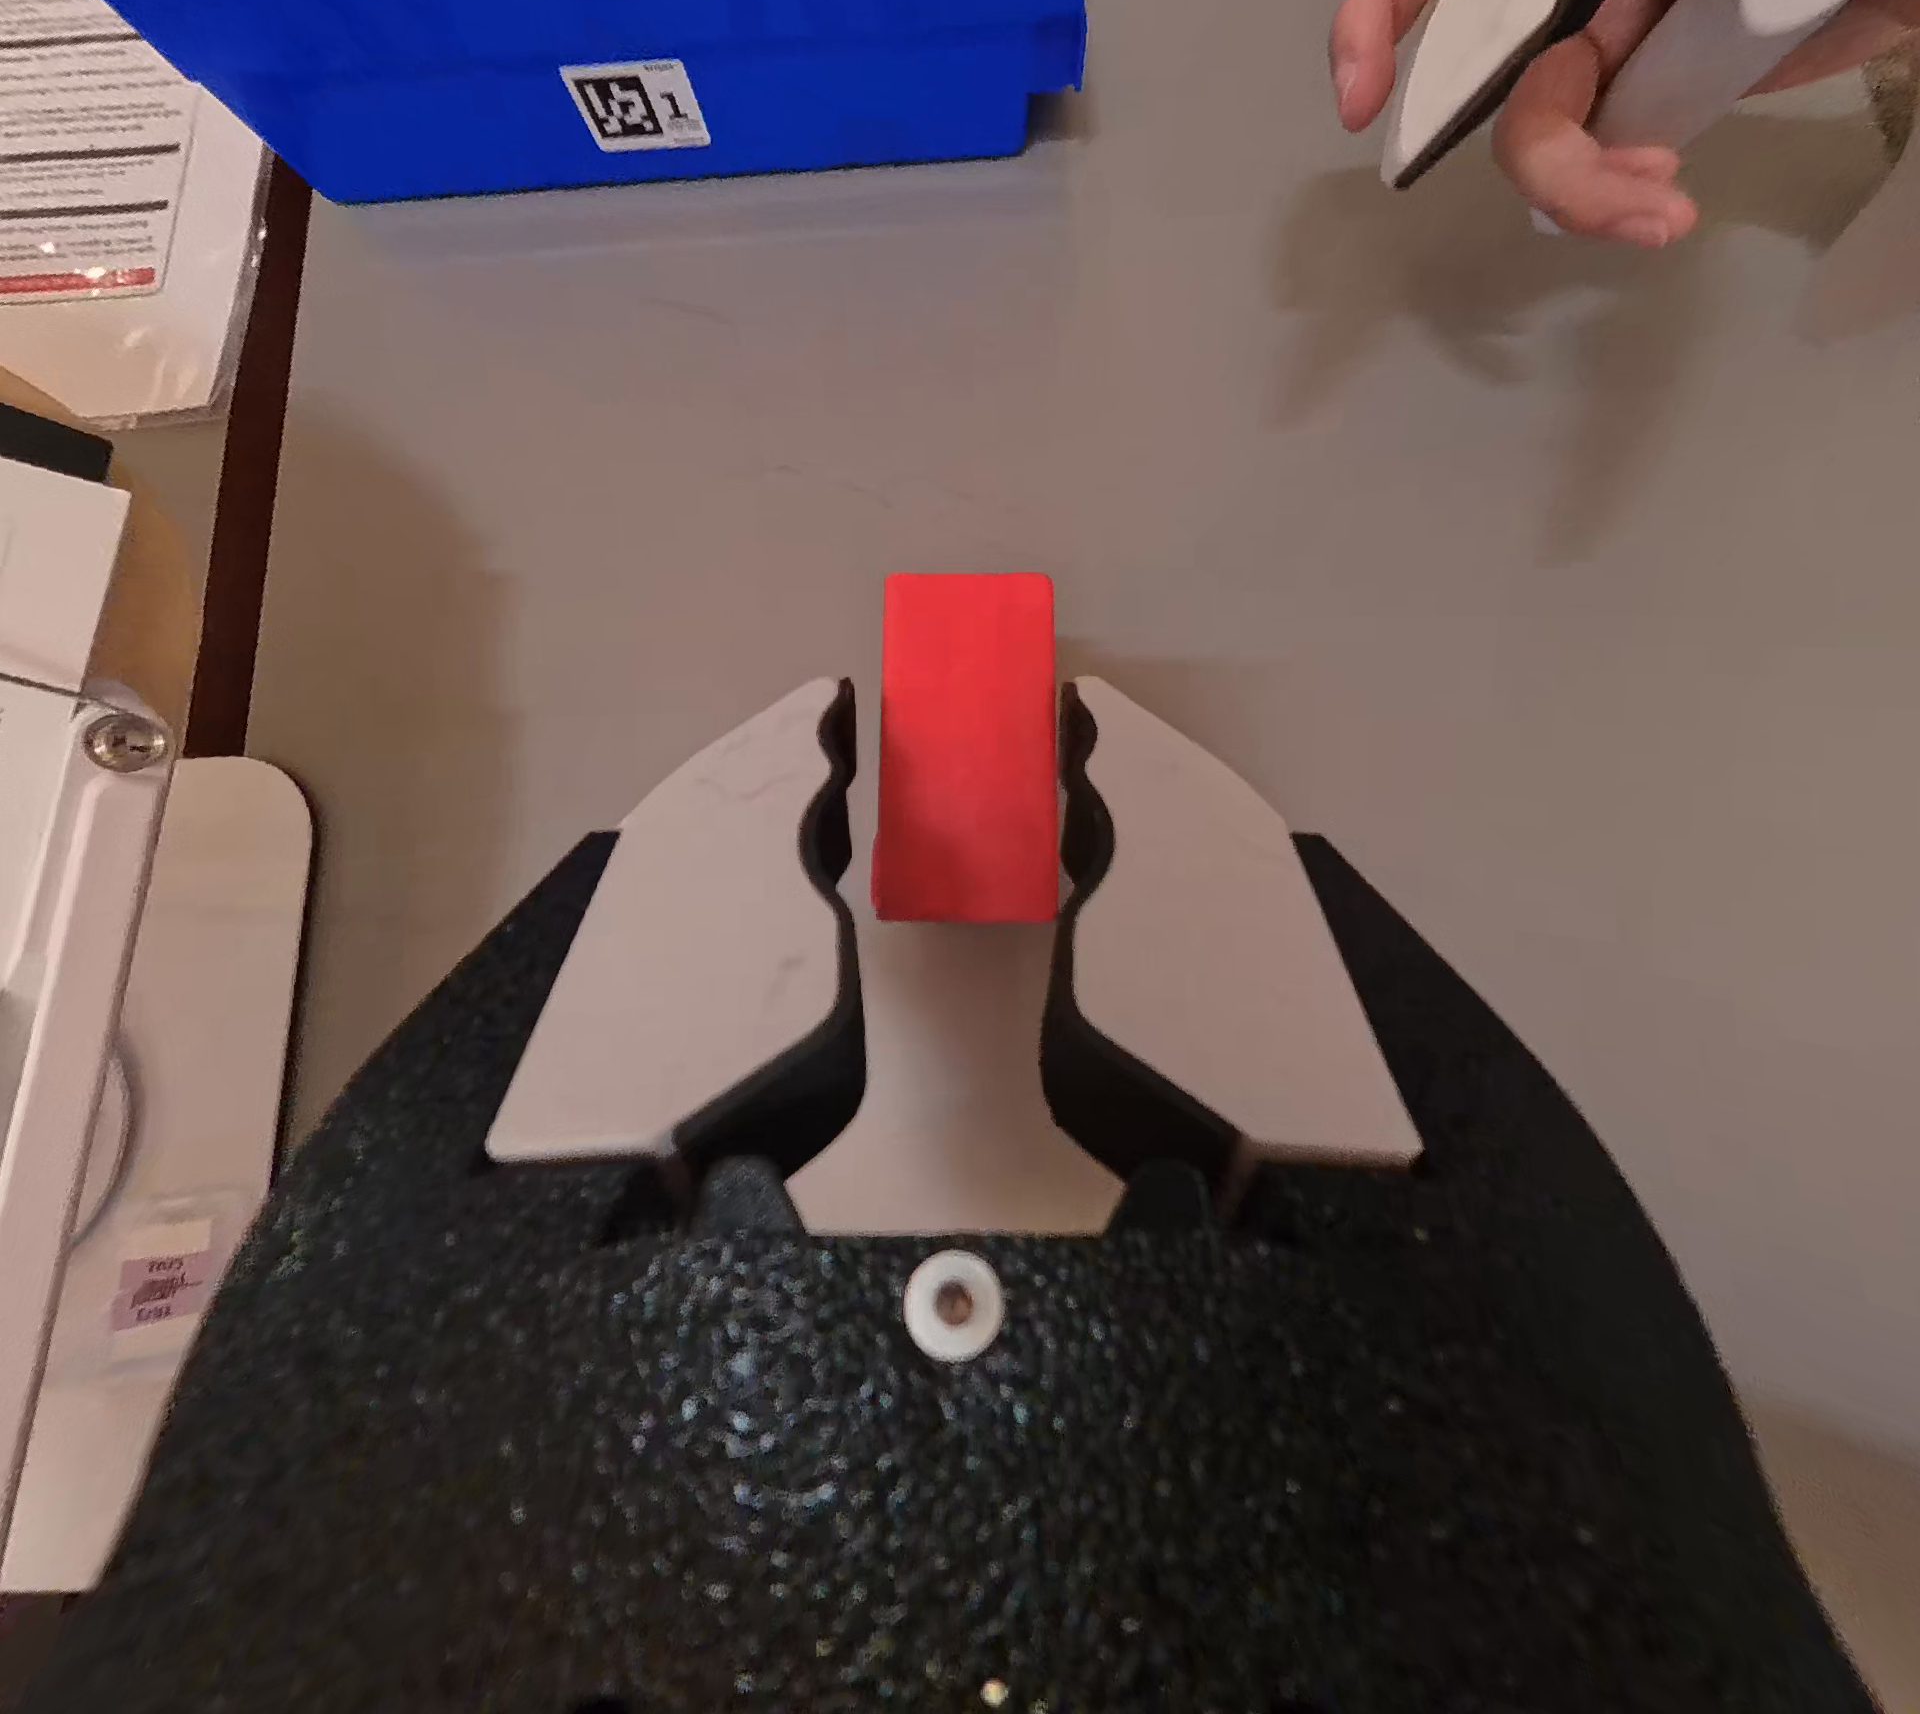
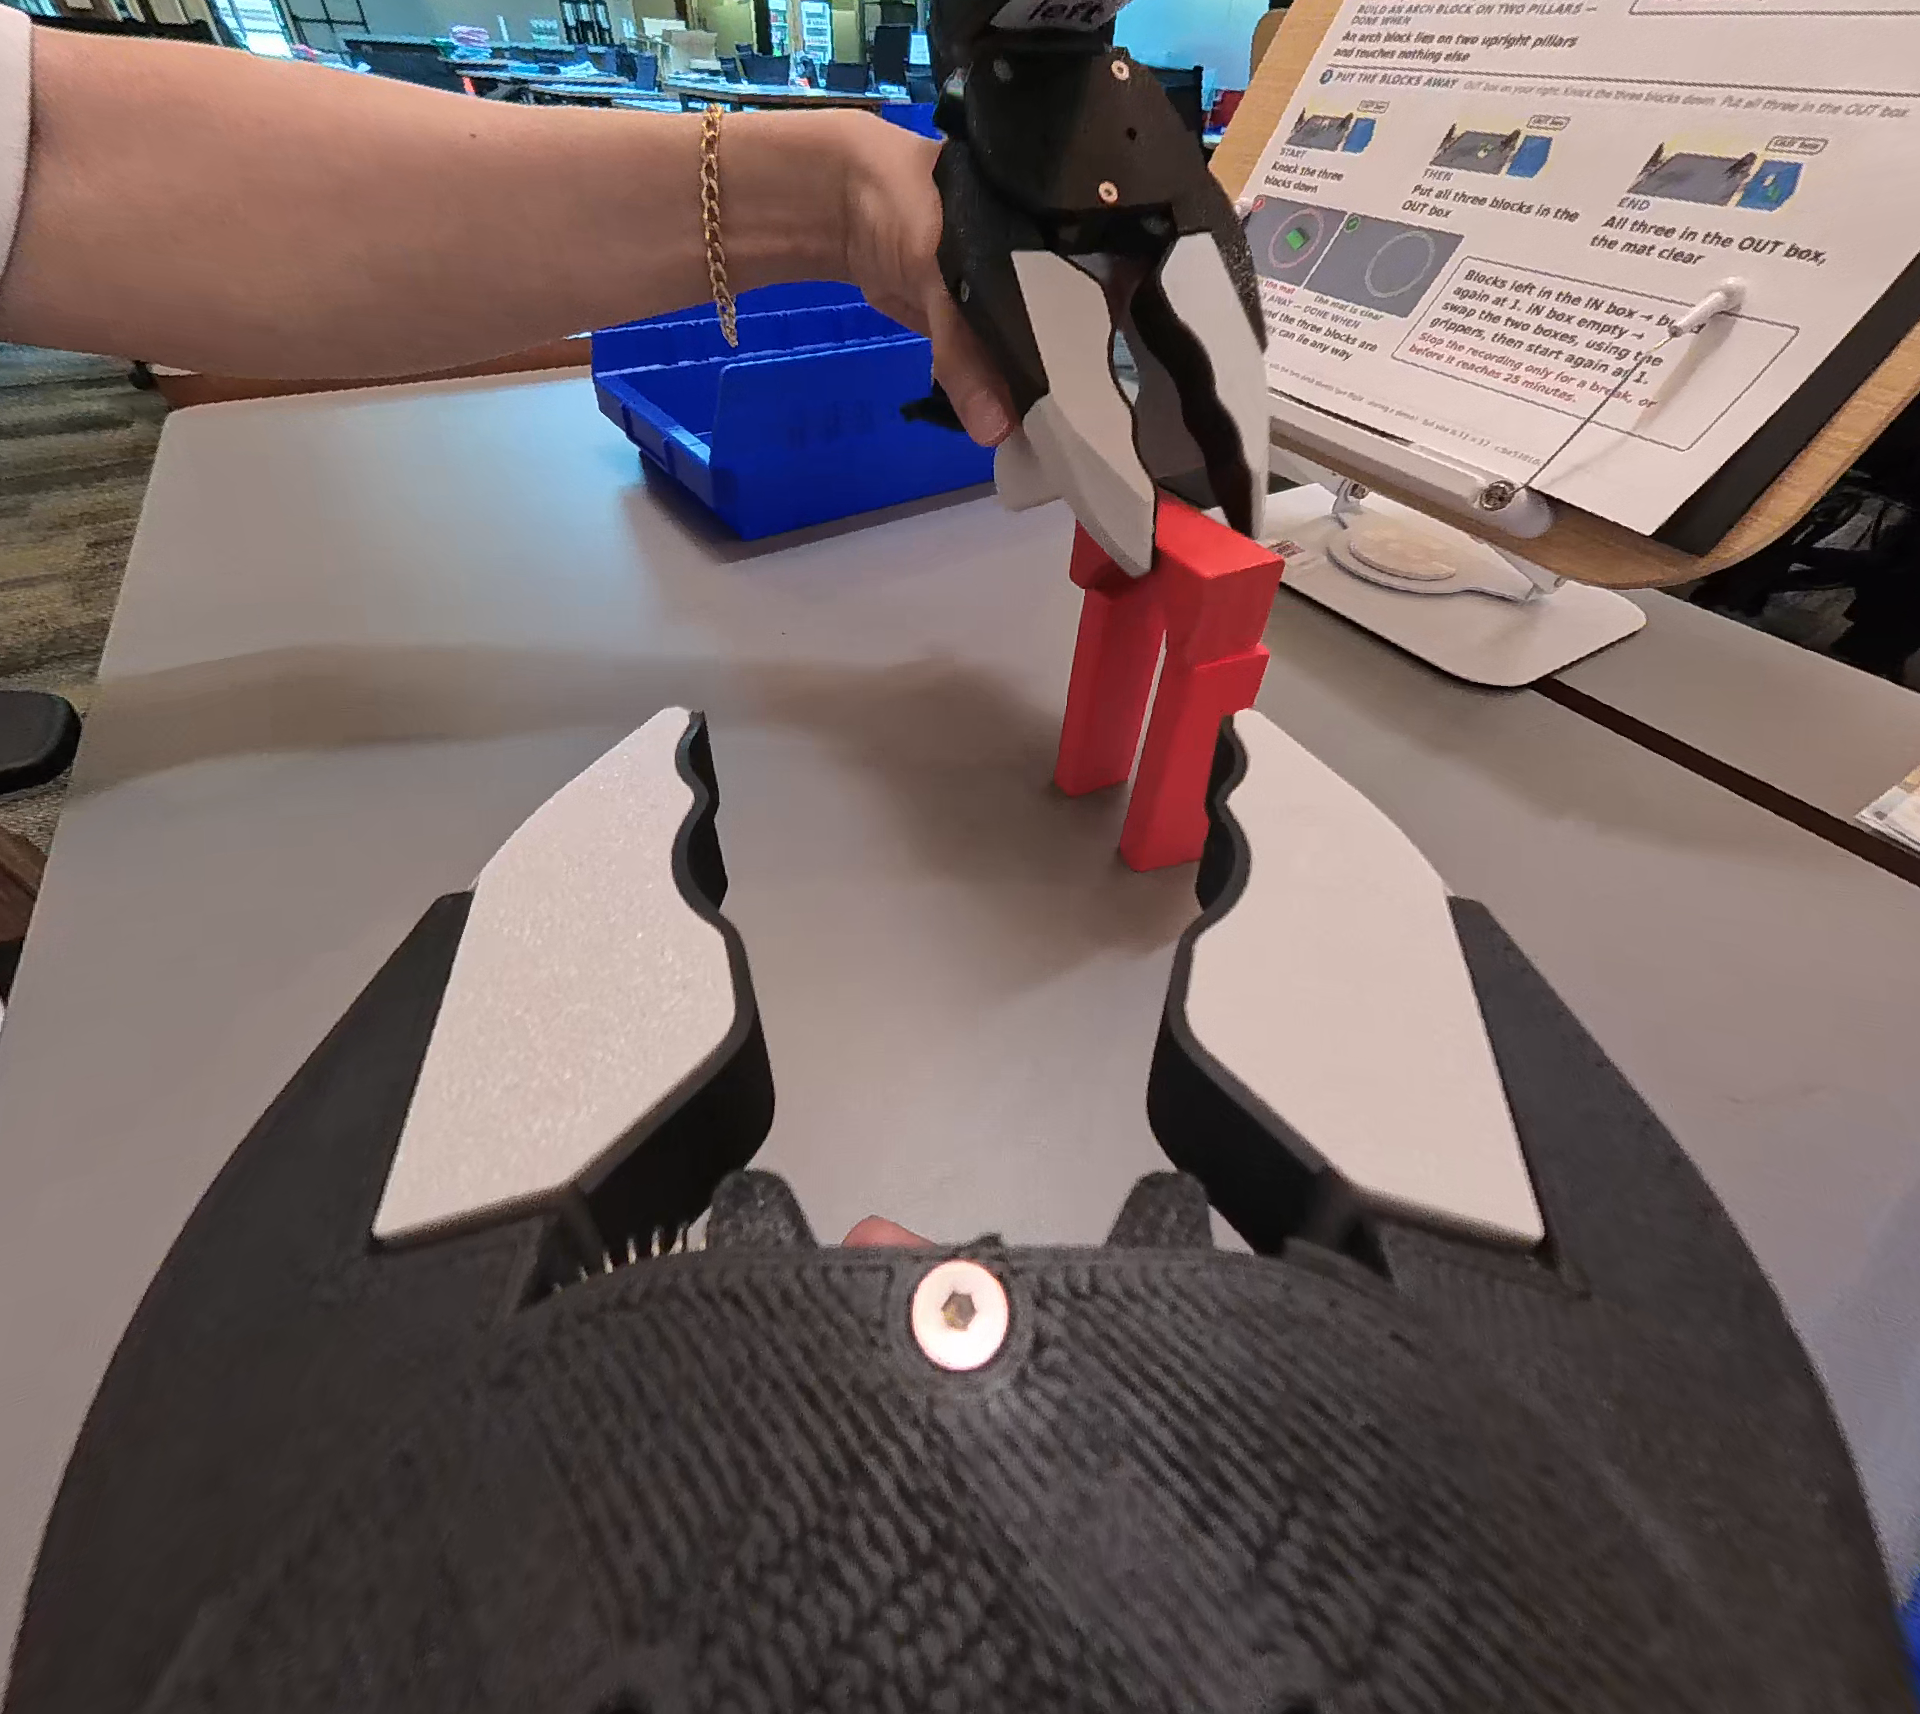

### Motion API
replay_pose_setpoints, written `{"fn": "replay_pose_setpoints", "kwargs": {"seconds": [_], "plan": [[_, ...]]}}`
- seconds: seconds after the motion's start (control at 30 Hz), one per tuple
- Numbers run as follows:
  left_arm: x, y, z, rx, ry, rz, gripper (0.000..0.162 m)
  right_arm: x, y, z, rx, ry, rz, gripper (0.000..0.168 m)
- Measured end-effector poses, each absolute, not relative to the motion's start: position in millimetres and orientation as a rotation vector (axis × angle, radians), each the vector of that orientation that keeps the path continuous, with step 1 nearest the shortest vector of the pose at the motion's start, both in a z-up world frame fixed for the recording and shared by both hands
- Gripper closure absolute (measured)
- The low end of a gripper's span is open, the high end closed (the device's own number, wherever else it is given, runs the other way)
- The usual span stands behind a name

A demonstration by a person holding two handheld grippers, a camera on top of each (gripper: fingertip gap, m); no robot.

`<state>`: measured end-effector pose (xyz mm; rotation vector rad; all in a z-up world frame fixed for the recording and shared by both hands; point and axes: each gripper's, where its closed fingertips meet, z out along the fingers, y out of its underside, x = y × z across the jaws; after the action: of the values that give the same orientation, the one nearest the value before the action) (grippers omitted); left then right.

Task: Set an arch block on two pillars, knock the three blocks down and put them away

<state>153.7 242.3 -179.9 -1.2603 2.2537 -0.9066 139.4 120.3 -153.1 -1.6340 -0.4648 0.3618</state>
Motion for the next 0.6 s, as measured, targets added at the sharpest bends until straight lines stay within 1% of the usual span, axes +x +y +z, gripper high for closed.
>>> {"fn": "replay_pose_setpoints", "kwargs": {"seconds": [0.17, 0.37, 0.4, 0.5, 0.6], "plan": [[158, 242, -166, -1.270, 2.184, -0.975, 0.117, 139, 120, -153, -1.634, -0.468, 0.359, 0.077], [155, 242, -119, -1.244, 1.973, -1.184, 0.105, 139, 121, -153, -1.628, -0.460, 0.354, 0.078], [153, 244, -114, -1.247, 1.946, -1.194, 0.106, 138, 121, -153, -1.629, -0.462, 0.355, 0.078], [142, 247, -115, -1.277, 1.944, -1.161, 0.105, 135, 122, -152, -1.628, -0.473, 0.358, 0.078], [133, 250, -134, -1.328, 2.002, -1.057, 0.103, 134, 123, -152, -1.626, -0.476, 0.363, 0.078]]}}
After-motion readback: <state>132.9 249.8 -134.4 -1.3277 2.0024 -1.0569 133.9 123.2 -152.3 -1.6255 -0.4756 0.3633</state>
